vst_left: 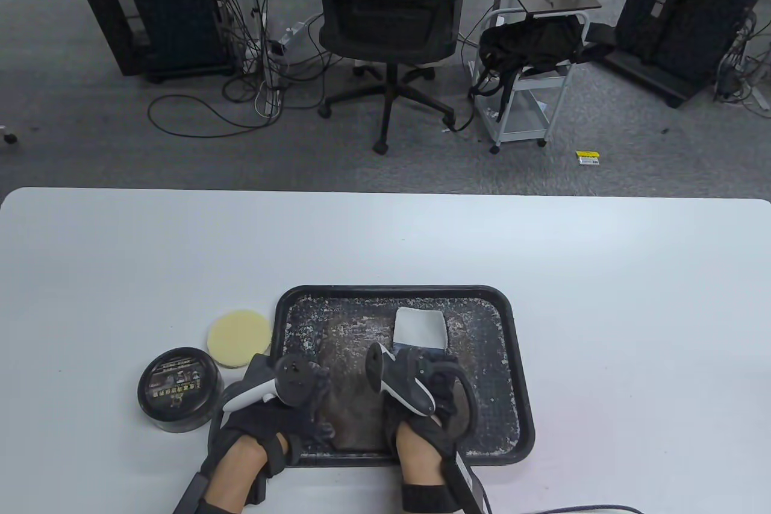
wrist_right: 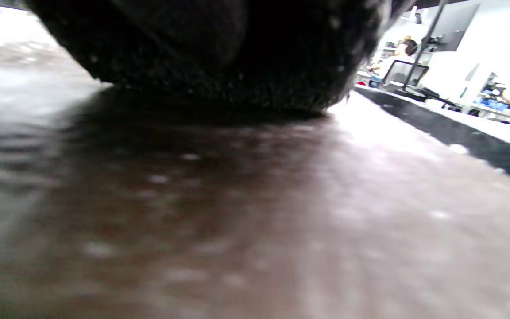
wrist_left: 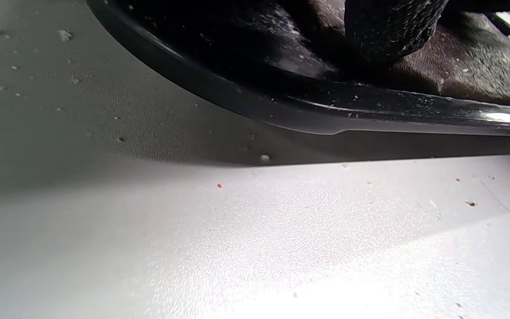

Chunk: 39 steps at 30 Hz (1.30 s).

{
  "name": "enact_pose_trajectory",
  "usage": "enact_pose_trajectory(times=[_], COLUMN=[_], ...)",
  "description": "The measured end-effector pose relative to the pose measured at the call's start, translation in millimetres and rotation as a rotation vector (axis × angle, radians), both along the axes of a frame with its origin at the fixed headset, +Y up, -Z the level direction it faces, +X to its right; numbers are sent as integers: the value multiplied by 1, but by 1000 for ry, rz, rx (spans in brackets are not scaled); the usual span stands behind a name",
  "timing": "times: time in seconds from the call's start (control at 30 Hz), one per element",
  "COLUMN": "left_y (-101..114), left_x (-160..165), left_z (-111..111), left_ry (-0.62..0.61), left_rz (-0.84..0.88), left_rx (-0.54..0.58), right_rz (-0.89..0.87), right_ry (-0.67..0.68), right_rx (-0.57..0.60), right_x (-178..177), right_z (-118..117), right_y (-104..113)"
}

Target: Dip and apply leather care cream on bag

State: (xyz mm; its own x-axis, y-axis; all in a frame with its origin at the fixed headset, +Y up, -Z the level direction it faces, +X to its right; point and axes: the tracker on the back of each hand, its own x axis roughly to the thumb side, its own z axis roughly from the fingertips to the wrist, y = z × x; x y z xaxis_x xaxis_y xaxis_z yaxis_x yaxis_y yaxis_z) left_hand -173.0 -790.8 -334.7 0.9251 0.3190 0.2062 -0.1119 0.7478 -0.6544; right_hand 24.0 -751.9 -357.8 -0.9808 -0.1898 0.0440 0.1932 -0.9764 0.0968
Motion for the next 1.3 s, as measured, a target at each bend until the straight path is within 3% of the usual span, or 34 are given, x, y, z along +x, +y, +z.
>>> enact_pose_trajectory(times=[0.1, 0.37, 0.53, 0.63, 0.77, 0.97, 1.3], left_y=[0, 0, 0, -1, 0, 1, 1], left_x=[0, 0, -1, -1, 0, 3, 6], left_z=[0, -1, -2, -2, -2, -1, -1], left_ry=[1, -7, 3, 5, 4, -1, -5], left_rz=[2, 7, 3, -4, -13, -36, -56], left_rx=[5, 30, 28, 31, 38, 48, 33], right_rz=[72, 70, -22, -57, -122, -48, 0], right_ry=[63, 235, 407, 414, 423, 431, 340], right_rx=[11, 8, -15, -45, -55, -96, -111], right_x=[-17, -53, -67, -70, -65, -50, 9], right_z=[2, 10, 15, 18, 18, 17, 18], right_y=[-3, -4, -2, -3, -2, -1, 2])
